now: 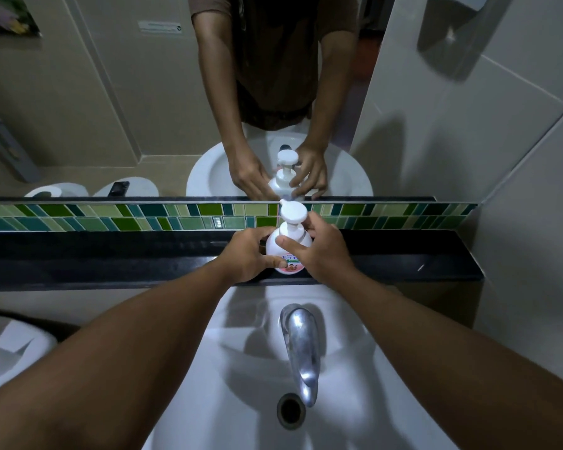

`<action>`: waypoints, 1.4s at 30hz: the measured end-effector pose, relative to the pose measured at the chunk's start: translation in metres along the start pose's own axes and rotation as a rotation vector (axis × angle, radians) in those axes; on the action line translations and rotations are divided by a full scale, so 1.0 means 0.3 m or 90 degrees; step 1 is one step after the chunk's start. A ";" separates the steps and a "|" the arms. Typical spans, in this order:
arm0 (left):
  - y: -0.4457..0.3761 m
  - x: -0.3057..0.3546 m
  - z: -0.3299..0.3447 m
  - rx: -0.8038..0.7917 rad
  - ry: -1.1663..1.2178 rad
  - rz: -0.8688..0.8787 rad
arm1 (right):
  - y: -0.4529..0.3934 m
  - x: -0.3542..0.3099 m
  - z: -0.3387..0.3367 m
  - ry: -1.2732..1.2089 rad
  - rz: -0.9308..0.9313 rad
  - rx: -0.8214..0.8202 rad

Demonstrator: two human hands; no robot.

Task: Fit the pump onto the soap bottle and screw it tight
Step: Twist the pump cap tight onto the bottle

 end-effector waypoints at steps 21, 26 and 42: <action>0.008 0.002 0.000 0.018 0.006 -0.008 | 0.003 0.003 0.004 0.030 -0.008 -0.153; 0.010 0.010 -0.002 0.028 -0.015 0.015 | 0.024 -0.025 -0.005 -0.006 0.039 0.060; 0.007 0.015 -0.007 0.037 -0.019 0.014 | -0.015 -0.035 0.006 0.116 -0.048 -0.224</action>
Point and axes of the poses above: each hand's wrist, its own y-axis away from the middle knuckle, its own z-axis out of the palm, x = y × z, the point moved 10 cm from there along -y, towards the middle knuckle, and after that the axes turned 15 degrees about z, right-handed, at the moved point
